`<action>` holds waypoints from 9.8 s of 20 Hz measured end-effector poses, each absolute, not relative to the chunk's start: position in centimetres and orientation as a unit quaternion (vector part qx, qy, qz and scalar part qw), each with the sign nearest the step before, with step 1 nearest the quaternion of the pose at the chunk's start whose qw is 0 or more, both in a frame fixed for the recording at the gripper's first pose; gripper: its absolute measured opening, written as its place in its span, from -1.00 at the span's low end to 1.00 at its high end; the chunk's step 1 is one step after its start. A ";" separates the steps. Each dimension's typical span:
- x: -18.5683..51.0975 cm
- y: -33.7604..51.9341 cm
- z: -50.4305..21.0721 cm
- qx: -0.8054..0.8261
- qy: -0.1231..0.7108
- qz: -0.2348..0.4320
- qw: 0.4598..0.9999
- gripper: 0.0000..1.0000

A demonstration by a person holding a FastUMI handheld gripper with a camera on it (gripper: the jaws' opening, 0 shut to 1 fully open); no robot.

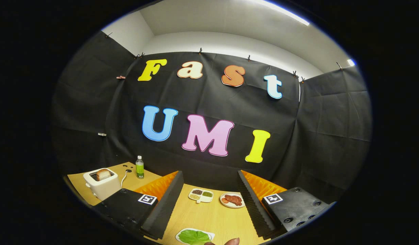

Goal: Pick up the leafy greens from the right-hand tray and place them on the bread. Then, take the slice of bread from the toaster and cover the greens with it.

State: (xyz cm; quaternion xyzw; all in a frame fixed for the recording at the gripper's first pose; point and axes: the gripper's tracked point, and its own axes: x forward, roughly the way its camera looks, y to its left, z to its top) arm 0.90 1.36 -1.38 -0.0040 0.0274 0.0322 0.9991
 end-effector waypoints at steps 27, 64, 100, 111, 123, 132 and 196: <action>-4.7 5.7 -42.4 -0.040 0.525 0.244 0.815 0.51; 1.1 23.4 -26.6 0.078 0.449 0.292 0.841 -0.85; 0.1 30.9 7.5 0.000 -0.050 0.334 0.941 0.68; 5.5 47.5 -10.4 0.077 0.245 0.360 0.897 0.67; 9.9 53.1 -21.1 0.137 0.420 0.230 0.867 0.15; 9.8 52.3 -19.6 0.207 0.429 0.195 0.857 -0.75; 3.7 18.9 -25.2 0.129 0.332 0.137 0.924 0.98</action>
